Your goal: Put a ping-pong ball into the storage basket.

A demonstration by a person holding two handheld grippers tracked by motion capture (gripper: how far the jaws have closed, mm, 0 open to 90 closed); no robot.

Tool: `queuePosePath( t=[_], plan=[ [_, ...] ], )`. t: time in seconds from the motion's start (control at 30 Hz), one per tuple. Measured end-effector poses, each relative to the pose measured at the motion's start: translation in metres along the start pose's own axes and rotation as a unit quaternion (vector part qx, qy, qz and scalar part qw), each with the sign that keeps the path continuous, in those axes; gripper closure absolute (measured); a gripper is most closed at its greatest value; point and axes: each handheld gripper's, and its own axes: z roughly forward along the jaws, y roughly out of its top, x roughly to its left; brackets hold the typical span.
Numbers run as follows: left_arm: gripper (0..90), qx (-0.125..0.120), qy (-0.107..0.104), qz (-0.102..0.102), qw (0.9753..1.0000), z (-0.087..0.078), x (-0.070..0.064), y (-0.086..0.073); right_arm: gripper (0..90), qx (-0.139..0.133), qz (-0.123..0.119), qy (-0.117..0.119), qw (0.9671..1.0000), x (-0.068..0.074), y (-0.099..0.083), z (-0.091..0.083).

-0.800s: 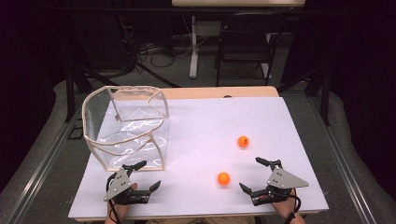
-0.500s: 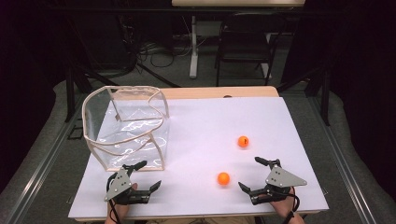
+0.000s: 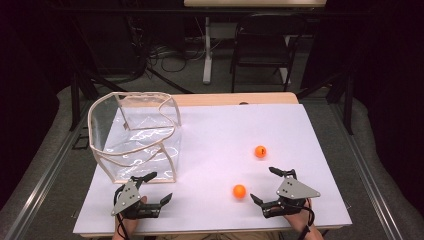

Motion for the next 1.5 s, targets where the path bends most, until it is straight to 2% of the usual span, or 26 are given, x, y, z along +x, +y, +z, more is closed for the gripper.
queuePosePath(
  t=[0.27,0.7,1.03,1.1,1.5],
  plan=[
    [15.7,0.001,-0.007,0.002,1.0,0.004,0.001,0.001,0.9,0.019,-0.001,0.013,0.9997,0.005,0.005,0.007],
    [15.7,0.003,-0.004,0.005,1.0,0.002,0.0,0.001,0.9,0.048,0.007,0.03,0.9984,0.007,0.015,0.018],
    [15.7,0.001,-0.002,0.005,1.0,0.001,0.0,0.0,0.4,0.067,0.002,0.041,0.9969,0.009,0.023,0.029],
    [15.7,0.001,-0.003,0.006,1.0,0.002,-0.001,0.001,0.0,0.078,-0.003,0.046,0.9959,0.01,0.026,0.031],
    [15.7,0.002,-0.004,0.006,1.0,0.002,0.0,0.001,0.0,0.098,-0.014,0.061,0.9932,0.009,0.039,0.046]
  ],
)
